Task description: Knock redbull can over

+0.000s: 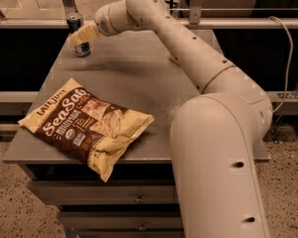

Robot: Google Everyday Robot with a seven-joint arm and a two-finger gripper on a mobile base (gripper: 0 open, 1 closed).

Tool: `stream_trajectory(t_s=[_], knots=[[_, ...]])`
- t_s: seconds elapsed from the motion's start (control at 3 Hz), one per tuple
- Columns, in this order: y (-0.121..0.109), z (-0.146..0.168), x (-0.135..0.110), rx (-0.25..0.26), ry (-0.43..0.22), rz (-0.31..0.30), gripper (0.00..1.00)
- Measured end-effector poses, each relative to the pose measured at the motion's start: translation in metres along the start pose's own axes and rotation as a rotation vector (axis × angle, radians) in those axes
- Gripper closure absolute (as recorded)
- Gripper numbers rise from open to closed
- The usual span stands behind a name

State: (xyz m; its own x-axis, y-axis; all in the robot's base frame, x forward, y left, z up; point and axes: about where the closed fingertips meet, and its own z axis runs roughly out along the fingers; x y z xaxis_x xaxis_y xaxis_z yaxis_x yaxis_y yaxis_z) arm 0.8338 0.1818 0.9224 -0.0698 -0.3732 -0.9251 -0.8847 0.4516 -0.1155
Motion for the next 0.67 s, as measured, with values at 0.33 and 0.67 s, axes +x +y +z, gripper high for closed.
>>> stream_trajectory(t_s=[0.33, 0.67], knots=[[0.006, 0.023, -0.007, -0.018, -0.018, 0.017, 0.00], [0.015, 0.041, -0.014, -0.043, -0.033, 0.030, 0.14]])
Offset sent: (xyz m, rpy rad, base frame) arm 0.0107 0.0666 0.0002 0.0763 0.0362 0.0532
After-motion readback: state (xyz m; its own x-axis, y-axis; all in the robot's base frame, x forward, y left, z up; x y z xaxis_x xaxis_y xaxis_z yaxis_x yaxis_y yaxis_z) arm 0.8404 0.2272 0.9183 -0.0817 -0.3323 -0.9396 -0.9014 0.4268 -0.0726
